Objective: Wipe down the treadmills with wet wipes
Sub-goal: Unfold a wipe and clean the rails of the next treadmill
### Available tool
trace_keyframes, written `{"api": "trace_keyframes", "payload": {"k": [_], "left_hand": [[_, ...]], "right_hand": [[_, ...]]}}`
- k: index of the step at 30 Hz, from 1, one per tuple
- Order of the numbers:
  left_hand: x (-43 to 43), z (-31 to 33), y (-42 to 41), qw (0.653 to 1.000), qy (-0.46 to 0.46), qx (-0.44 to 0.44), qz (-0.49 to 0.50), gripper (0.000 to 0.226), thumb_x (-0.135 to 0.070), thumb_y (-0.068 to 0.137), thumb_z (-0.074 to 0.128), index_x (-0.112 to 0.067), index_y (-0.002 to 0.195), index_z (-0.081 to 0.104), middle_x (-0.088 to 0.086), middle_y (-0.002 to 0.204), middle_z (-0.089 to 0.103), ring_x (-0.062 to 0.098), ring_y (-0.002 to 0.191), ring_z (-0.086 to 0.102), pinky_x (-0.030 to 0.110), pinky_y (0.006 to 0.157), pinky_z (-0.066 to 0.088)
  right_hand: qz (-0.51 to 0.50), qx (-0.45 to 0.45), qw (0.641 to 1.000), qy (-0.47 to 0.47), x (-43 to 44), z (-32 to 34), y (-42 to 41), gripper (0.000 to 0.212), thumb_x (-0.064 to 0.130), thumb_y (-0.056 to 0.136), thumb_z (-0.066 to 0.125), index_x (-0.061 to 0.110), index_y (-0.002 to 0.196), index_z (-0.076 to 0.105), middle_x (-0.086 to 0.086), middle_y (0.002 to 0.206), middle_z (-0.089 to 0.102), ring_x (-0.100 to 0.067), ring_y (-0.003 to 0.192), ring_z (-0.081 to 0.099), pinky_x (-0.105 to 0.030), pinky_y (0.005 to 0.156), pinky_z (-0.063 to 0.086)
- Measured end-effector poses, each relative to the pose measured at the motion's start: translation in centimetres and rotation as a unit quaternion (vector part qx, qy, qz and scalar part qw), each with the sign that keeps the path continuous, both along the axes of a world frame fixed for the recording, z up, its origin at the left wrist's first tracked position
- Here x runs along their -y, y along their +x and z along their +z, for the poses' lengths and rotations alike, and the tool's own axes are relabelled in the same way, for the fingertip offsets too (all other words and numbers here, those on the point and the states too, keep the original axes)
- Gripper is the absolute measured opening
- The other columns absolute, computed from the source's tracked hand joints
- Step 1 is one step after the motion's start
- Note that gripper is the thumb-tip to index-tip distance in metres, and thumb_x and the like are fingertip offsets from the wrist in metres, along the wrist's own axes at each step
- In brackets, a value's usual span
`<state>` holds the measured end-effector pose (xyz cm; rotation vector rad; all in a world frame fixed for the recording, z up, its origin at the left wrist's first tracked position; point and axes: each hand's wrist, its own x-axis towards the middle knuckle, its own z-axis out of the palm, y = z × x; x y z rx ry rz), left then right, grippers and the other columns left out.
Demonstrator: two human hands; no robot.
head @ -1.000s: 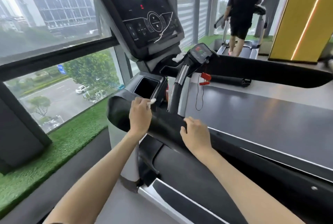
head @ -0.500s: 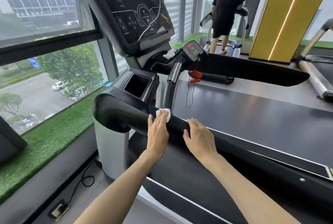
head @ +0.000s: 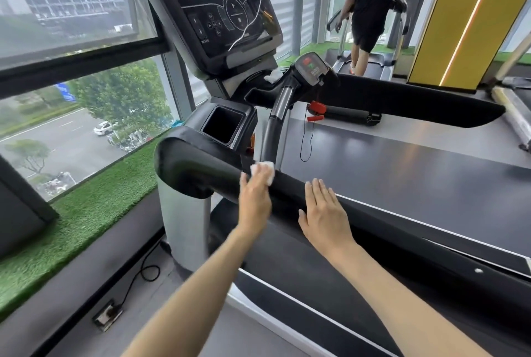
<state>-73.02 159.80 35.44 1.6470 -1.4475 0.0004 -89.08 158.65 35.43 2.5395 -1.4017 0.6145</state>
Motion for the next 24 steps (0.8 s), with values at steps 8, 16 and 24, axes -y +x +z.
{"api": "trace_keyframes", "payload": {"k": [8,16,24], "left_hand": [[-1.2,1.6,2.5,0.981,-0.033,-0.171,0.088,0.043,0.003,0.098,0.041,-0.017,0.132,0.058,0.01,0.132,0.059,0.032,0.124,0.048,0.043,0.111,0.032],[-0.9,-2.3,-2.0,0.993,0.005,-0.117,0.023,0.053,0.014,0.089,0.038,-0.01,0.133,0.057,0.006,0.141,0.051,0.011,0.131,0.041,0.039,0.12,0.015],[-2.2,0.2,4.1,0.975,-0.075,-0.198,0.062,0.036,-0.003,0.1,0.042,-0.014,0.129,0.06,-0.002,0.128,0.062,0.015,0.123,0.054,0.021,0.109,0.033]], "right_hand": [[0.017,0.023,0.999,-0.019,0.3,-0.5,-0.4,0.068,0.014,0.062,0.083,-0.01,0.121,0.06,-0.027,0.123,0.061,-0.036,0.114,0.061,-0.046,0.101,0.039],[0.017,0.033,0.999,-0.027,0.6,-0.8,-0.6,0.07,0.012,0.06,0.082,-0.01,0.123,0.059,-0.027,0.124,0.06,-0.037,0.116,0.06,-0.045,0.102,0.037],[0.011,0.028,0.999,-0.03,0.5,-1.3,-0.4,0.067,0.009,0.066,0.078,-0.011,0.126,0.056,-0.03,0.128,0.057,-0.04,0.119,0.057,-0.047,0.103,0.035]]}}
